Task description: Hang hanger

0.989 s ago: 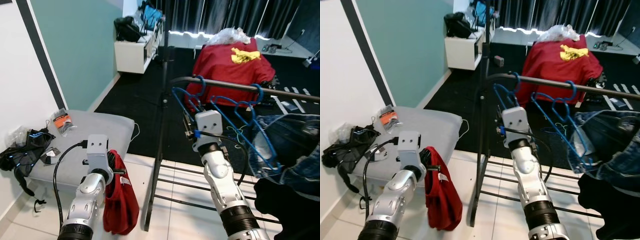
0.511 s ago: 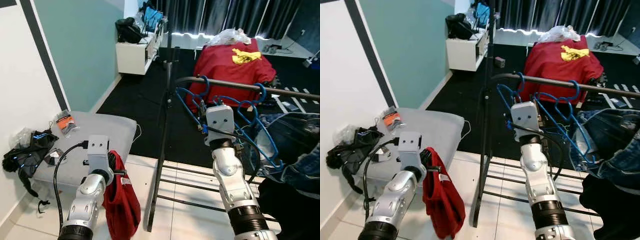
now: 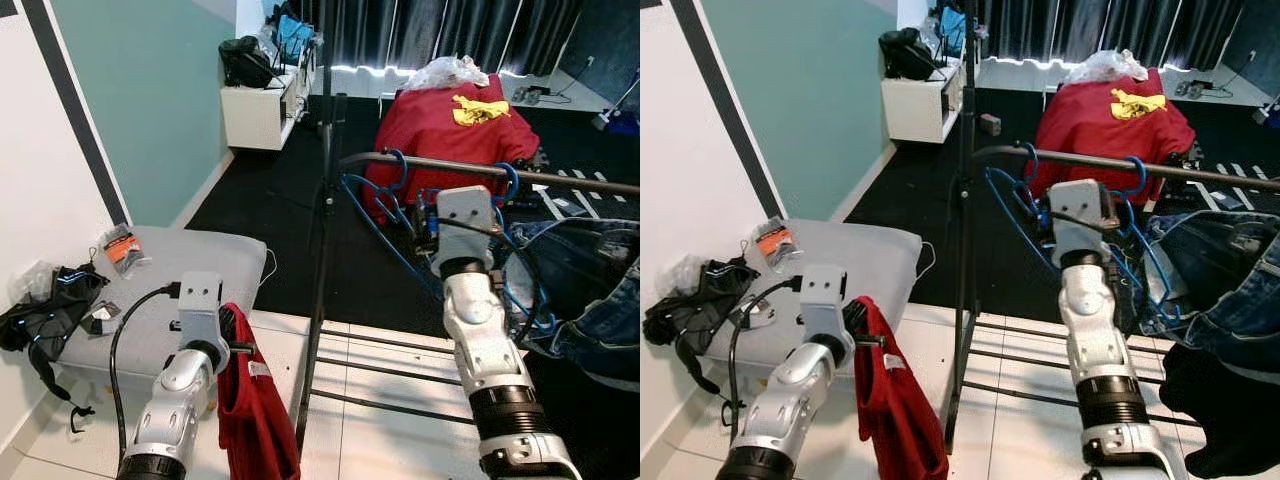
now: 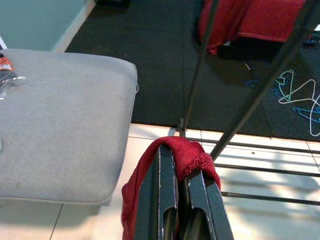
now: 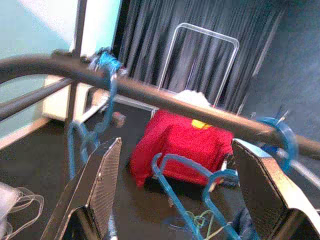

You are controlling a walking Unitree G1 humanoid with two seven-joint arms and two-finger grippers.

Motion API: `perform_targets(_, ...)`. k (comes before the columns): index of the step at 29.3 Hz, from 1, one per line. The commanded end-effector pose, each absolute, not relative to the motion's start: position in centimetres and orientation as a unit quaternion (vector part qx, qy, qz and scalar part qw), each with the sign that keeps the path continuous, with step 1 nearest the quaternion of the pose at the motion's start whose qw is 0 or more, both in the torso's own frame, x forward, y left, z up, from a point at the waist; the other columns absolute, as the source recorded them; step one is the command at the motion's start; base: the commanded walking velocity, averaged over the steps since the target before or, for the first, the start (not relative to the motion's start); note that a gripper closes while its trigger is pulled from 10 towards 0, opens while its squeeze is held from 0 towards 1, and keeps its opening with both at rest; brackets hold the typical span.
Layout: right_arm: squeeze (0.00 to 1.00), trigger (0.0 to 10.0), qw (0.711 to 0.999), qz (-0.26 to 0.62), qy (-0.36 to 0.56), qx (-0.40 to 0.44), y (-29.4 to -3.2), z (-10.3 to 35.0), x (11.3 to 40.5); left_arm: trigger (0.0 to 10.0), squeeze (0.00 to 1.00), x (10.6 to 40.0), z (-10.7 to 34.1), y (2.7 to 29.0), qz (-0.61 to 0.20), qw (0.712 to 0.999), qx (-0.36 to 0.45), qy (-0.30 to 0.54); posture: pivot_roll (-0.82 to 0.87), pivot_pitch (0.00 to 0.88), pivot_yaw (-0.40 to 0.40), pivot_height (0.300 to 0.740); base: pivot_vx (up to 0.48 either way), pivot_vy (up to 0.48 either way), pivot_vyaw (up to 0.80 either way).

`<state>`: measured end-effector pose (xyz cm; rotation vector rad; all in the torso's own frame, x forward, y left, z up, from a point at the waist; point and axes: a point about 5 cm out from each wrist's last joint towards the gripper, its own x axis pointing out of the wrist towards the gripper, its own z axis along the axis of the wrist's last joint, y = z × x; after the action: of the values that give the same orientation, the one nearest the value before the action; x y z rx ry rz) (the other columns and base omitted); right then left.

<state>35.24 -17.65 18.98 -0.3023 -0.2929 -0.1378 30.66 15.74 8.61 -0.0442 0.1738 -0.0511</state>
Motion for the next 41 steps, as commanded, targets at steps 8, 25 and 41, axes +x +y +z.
perform_targets(8, 0.00, 10.0, 0.988, -0.039, -0.079, -0.126, -19.2, 19.8, 38.0, 10.0, 0.00, 30.6, 9.8, 15.8, -0.042, 0.997, 0.002, 0.070, -0.02, 0.047, 0.000, 0.740, 0.000, 0.000, 0.00)
perform_targets(25, 0.00, 10.0, 0.995, 0.040, -0.015, -0.087, -17.3, 24.1, 40.5, 10.0, 0.00, 30.5, 10.8, 15.8, -0.059, 0.996, 0.020, 0.058, -0.01, 0.054, -0.008, 0.740, 0.000, 0.000, 0.00)
perform_targets(41, 0.00, 10.0, 0.992, 0.018, 0.005, -0.121, -17.8, 22.1, 39.0, 10.0, 0.00, 30.3, 11.0, 14.7, -0.092, 0.994, 0.007, 0.053, -0.02, 0.059, 0.000, 0.740, 0.000, 0.000, 0.00)
